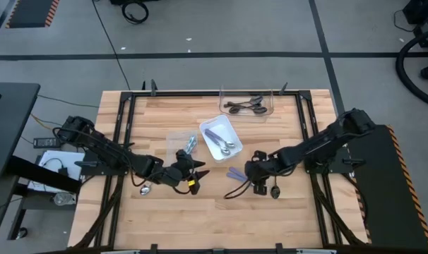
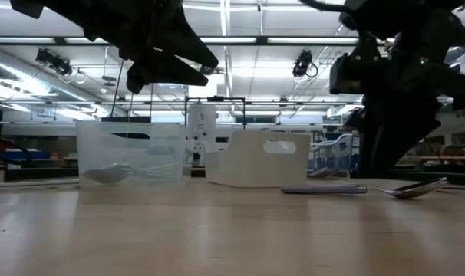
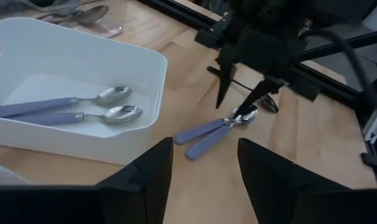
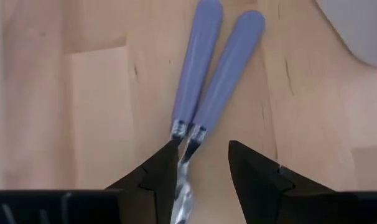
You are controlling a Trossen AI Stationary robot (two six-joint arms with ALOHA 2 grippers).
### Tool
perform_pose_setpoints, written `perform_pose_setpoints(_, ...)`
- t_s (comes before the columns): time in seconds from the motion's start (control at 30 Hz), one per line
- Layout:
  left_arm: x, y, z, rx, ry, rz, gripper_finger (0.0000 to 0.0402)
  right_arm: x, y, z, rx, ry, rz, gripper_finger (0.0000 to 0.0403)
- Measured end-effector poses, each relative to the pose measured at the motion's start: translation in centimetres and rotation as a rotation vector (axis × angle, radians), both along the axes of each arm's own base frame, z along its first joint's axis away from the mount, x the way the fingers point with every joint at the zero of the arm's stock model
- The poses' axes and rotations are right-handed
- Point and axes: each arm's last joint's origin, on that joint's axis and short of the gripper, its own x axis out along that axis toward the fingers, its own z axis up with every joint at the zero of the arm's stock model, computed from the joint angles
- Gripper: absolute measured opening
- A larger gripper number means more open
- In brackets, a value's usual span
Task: Sort silverware by color (type)
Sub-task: Put the purple spoon into the white bin
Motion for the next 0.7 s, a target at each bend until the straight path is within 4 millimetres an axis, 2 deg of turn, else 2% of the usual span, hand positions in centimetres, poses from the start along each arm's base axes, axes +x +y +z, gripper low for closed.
perform_pose_setpoints(0.2, -0.3, -0.8, -0.1, -0.027, -0.002, -0.017, 0.0188, 1.3, -0.5, -0.9, -0.044, 0.034, 0.029, 0.0153)
perform_pose_setpoints(0.3, -0.6, -1.4, -0.1, -0.030, -0.003, -0.036, 0.0188, 1.4, -1.1, -1.5, -0.049, 0.069, 0.006, 0.0153)
perform_pose_setpoints(0.47, -0.9, -2.0, -0.1, -0.031, -0.003, -0.059, 0.0188, 1.3, -2.3, -1.3, -0.008, 0.102, -0.022, 0.0151)
perform_pose_setpoints(0.7, -1.0, -2.4, -0.1, -0.030, -0.002, -0.071, 0.0188, 1.2, -2.6, -1.6, 0.012, 0.116, -0.022, 0.0108)
